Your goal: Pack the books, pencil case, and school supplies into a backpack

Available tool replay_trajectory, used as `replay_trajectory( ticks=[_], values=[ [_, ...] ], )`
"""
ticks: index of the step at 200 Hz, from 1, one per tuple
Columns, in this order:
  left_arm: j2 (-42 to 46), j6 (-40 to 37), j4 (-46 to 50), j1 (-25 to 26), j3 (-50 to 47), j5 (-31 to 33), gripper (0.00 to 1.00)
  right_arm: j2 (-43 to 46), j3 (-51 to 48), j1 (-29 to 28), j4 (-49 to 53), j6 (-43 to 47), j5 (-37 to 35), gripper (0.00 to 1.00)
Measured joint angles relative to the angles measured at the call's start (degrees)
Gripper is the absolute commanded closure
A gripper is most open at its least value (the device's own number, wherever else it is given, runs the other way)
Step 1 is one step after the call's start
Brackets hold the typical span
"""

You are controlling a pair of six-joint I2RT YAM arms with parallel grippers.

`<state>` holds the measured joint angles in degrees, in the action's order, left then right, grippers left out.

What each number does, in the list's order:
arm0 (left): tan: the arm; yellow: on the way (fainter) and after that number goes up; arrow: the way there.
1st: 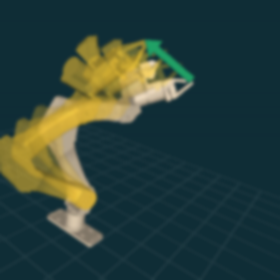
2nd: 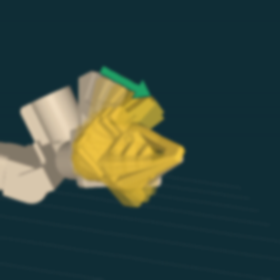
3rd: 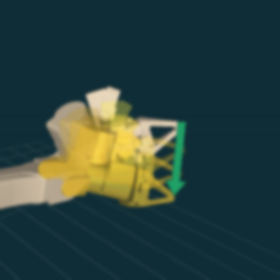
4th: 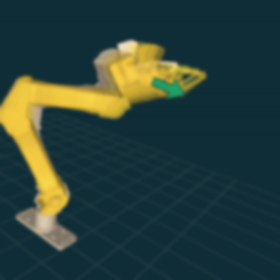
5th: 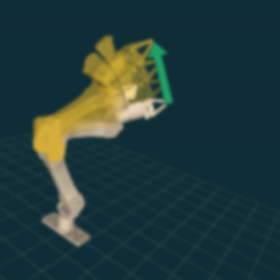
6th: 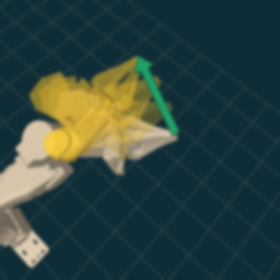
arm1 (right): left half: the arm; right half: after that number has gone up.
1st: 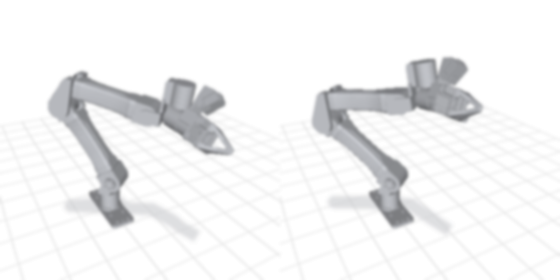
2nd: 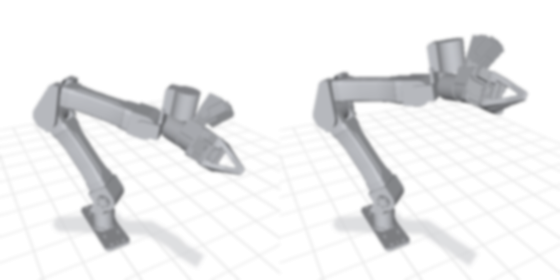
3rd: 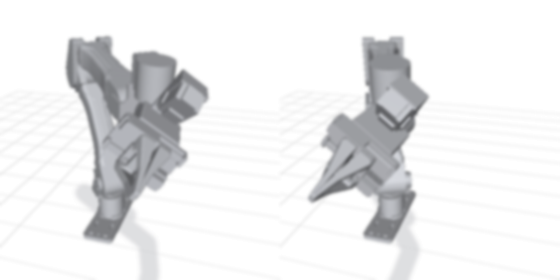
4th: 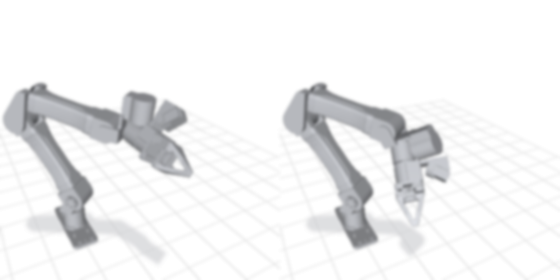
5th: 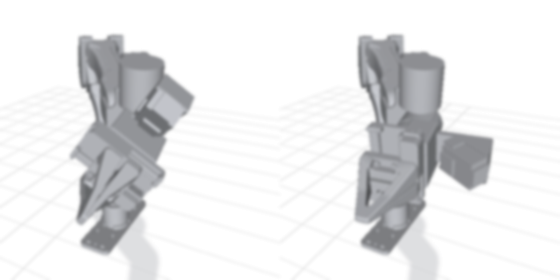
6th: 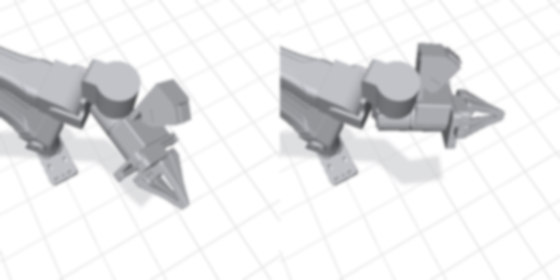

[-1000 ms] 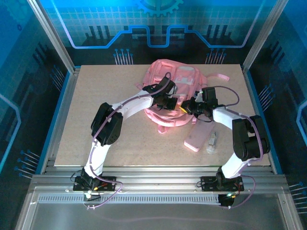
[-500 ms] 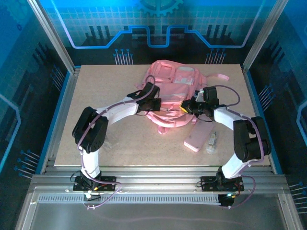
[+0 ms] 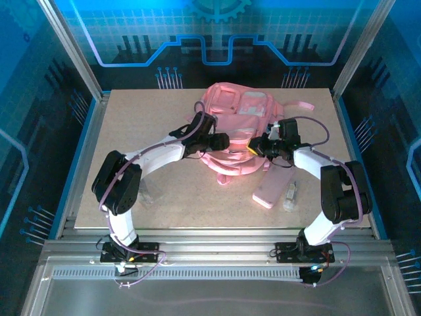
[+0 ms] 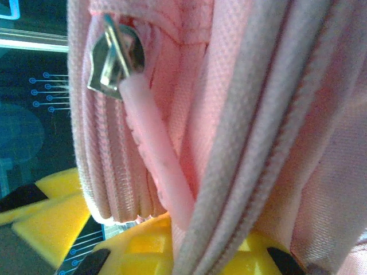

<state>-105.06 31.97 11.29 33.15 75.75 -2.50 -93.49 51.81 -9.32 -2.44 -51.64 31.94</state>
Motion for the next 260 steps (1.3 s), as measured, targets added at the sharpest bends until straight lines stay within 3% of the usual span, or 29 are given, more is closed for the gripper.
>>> replay_trajectory(
  ticks=[49, 96, 137, 223, 260],
  values=[
    [-2.5, 0.5, 5.4, 3.2, 7.3, 1.6, 0.34, 0.0, 1.0, -0.2, 1.2, 0.3, 0.1, 1.0],
    [-7.3, 0.3, 10.8, 3.3, 11.6, 3.3, 0.34, 0.0, 1.2, -0.4, 1.4, 0.5, 0.2, 1.0],
    [-8.5, 0.7, 10.9, 3.1, 11.9, 3.6, 0.4, 0.0, 1.2, -0.5, 1.6, 1.0, 0.1, 1.0],
    [-4.8, 0.5, -4.4, -1.4, -0.9, -10.8, 0.65, 0.0, 1.3, -0.5, 2.8, 1.6, 0.0, 1.0],
    [-2.9, -2.7, -4.0, -1.6, -3.0, -12.8, 0.65, 0.0, 1.3, -0.5, 3.4, 1.8, 0.5, 1.0]
  ],
)
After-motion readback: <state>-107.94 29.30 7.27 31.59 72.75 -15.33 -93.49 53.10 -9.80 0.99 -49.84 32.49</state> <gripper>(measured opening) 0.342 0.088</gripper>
